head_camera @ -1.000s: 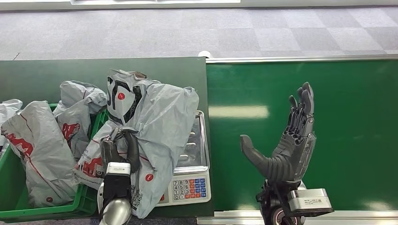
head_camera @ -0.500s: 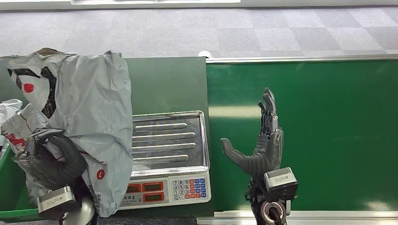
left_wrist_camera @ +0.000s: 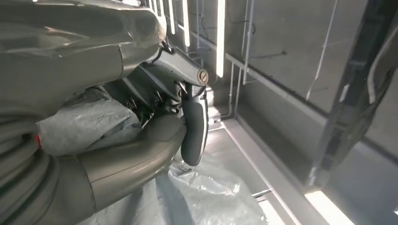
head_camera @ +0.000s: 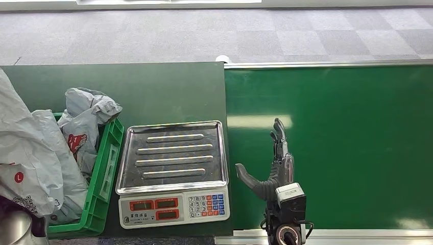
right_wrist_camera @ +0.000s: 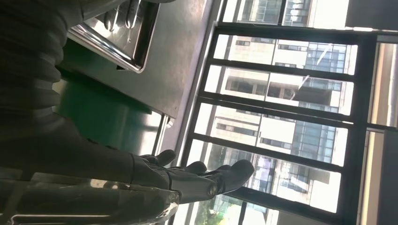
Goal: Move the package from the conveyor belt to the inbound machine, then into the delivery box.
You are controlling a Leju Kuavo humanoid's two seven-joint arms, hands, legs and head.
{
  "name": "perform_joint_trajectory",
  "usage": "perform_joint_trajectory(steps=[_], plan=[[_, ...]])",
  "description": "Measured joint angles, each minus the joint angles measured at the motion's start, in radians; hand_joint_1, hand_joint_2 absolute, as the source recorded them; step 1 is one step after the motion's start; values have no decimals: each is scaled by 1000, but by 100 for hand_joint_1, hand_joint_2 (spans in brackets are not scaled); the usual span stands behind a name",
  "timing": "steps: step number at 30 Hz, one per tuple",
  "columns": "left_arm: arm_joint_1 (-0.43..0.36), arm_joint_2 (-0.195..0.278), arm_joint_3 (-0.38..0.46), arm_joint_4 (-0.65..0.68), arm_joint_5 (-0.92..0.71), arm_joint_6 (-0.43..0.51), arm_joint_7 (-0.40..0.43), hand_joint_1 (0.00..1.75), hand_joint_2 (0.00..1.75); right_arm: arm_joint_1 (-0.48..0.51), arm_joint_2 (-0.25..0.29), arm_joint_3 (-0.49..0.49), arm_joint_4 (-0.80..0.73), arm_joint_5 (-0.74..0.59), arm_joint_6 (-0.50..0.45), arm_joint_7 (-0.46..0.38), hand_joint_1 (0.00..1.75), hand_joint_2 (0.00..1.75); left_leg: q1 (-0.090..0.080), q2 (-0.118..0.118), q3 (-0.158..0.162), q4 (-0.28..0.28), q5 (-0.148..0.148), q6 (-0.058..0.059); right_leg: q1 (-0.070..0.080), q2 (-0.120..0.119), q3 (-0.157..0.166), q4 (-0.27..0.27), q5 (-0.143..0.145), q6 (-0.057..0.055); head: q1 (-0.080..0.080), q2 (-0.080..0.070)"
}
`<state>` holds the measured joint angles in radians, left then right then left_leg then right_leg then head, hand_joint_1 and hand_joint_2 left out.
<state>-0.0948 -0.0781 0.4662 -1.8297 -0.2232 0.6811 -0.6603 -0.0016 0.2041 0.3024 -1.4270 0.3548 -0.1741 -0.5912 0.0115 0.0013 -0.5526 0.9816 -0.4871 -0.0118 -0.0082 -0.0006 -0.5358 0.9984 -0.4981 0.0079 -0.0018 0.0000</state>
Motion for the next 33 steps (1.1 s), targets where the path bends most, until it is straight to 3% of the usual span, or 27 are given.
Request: perform_joint_trajectory(steps=[4,6,7,10,11,12,20,29,33], plan=[[-6,20,36,47,-44,0,47,173,175,13,0,-5,12,-6,-2,0,0,175,0,0,0,0,0,0,0,0,0,0,0,0,0,0],[-9,28,45,76,-84,0,78,162,175,19,0,-9,18,-7,-2,0,0,175,0,0,0,0,0,0,0,0,-1,0,0,0,0,0],[-11,33,47,94,-117,-2,102,142,175,22,0,-10,21,-8,-2,0,0,175,0,0,0,0,0,0,0,0,-1,0,0,0,0,0],[-23,45,31,145,-210,-17,182,34,175,26,0,-15,27,-8,-2,0,0,175,0,0,0,0,0,0,0,0,-1,0,0,0,0,0],[-27,48,20,160,-229,-26,201,11,175,28,0,-16,28,-8,-2,0,0,175,0,0,0,0,0,0,0,0,-1,0,0,0,0,0],[-32,50,7,174,-243,-35,217,2,175,29,0,-18,30,-8,-2,0,0,175,0,0,0,0,0,0,0,0,-1,0,0,0,0,0],[-45,50,-76,207,-236,-29,228,0,175,31,0,-29,46,-8,-2,0,0,175,0,0,-1,0,0,0,0,0,-1,0,0,0,0,0],[-42,43,-126,189,-135,-4,148,0,175,31,0,-40,60,-11,-2,0,0,175,0,0,-1,0,0,0,0,0,-1,0,0,0,0,0],[-27,37,-142,159,-65,-2,64,0,175,31,0,-42,65,-15,-2,0,0,175,0,0,-1,0,0,0,0,0,-1,0,0,0,0,0]])
